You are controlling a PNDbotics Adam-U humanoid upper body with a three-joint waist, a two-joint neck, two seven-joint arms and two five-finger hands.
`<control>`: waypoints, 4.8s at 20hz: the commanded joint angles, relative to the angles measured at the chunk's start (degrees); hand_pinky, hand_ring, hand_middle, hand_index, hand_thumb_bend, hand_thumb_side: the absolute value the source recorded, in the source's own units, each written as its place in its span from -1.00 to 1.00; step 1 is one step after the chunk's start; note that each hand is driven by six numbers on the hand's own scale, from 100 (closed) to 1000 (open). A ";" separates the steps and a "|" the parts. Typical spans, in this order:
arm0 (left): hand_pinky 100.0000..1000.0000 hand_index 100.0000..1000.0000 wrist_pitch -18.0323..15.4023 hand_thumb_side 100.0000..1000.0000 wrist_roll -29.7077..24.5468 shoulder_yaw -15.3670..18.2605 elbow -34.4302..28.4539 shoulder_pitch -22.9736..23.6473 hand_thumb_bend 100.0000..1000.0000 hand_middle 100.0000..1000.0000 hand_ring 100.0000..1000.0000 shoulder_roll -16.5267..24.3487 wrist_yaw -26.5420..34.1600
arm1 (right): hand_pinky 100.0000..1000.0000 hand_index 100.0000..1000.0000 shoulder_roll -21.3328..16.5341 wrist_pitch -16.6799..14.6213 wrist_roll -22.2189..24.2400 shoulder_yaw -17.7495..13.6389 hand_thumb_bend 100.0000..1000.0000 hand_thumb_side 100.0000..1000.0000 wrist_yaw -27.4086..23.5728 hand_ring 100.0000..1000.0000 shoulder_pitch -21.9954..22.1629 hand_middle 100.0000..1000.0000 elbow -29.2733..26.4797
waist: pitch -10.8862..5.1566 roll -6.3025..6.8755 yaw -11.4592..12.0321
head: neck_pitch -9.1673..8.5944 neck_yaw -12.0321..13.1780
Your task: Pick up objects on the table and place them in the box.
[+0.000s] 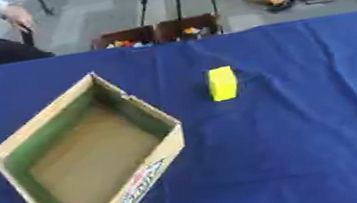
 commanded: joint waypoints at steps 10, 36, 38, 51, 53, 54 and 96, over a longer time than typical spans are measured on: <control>0.41 0.96 -0.94 1.00 -0.80 0.14 -0.98 -0.05 -1.00 0.74 0.37 1.12 0.03 | 0.56 0.71 -4.69 -0.70 0.86 1.33 -0.90 0.53 -0.20 0.66 -1.75 0.57 -1.00 | -1.36 0.15 0.09 | 0.15 -2.52; 0.43 0.96 -0.12 1.00 -3.33 -1.52 -0.98 0.87 -1.00 0.74 0.38 1.29 0.70 | 0.54 0.76 -22.78 5.67 21.01 20.40 -0.37 0.68 19.92 0.73 -28.06 0.70 15.67 | -2.77 -0.21 2.37 | 1.39 -4.82; 0.43 0.96 -0.06 1.00 -3.50 -1.63 -0.98 0.96 -1.00 0.74 0.38 1.26 0.76 | 0.55 0.77 -22.17 4.94 22.70 21.74 -0.35 0.68 21.61 0.74 -29.56 0.72 18.42 | -2.87 -0.21 2.60 | 1.35 -5.00; 0.44 0.96 0.86 1.00 -4.41 -1.97 -0.98 0.98 -1.00 0.75 0.38 0.75 0.47 | 0.60 0.77 -13.83 -0.57 33.48 24.26 -0.21 0.53 31.87 0.76 -38.01 0.70 35.94 | -2.81 -0.32 3.05 | 0.94 -5.32; 0.44 0.95 0.99 1.00 -4.57 -2.01 -0.98 0.93 -1.00 0.75 0.38 0.64 0.38 | 0.60 0.78 -12.41 -0.67 35.14 24.25 -0.19 0.51 32.58 0.76 -39.48 0.69 38.63 | -2.71 -0.32 3.00 | 0.87 -5.36; 0.44 0.95 1.06 1.00 -4.64 -2.01 -0.98 0.91 -1.00 0.75 0.38 0.58 0.32 | 0.60 0.78 -11.81 -0.68 35.97 24.23 -0.18 0.50 32.90 0.76 -40.12 0.69 39.98 | -2.65 -0.33 3.00 | 0.85 -5.39; 0.45 0.94 2.73 1.00 -5.64 -2.52 -0.98 -0.12 -1.00 0.75 0.37 -0.50 0.12 | 0.82 0.85 1.84 10.38 59.52 20.59 0.07 -0.51 45.00 0.83 -48.06 0.66 61.72 | -1.55 -0.81 4.77 | -0.62 -6.52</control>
